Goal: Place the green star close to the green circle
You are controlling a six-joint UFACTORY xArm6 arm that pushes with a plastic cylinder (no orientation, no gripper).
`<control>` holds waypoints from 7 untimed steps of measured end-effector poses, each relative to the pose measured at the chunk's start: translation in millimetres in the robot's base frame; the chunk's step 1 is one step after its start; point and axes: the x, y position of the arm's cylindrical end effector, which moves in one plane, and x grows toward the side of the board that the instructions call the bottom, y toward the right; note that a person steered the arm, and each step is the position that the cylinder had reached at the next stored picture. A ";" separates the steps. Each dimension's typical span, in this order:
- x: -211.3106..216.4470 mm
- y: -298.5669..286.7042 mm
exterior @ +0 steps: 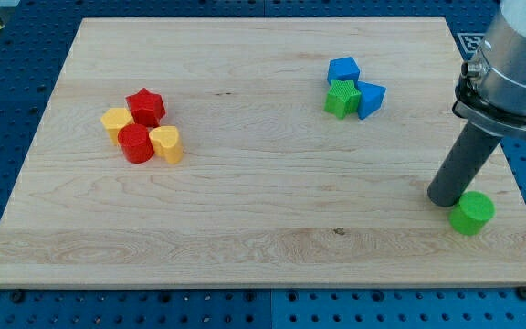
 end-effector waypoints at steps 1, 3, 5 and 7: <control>1.4 0.4; -49.5 -56.8; -132.0 -160.7; -205.5 -194.8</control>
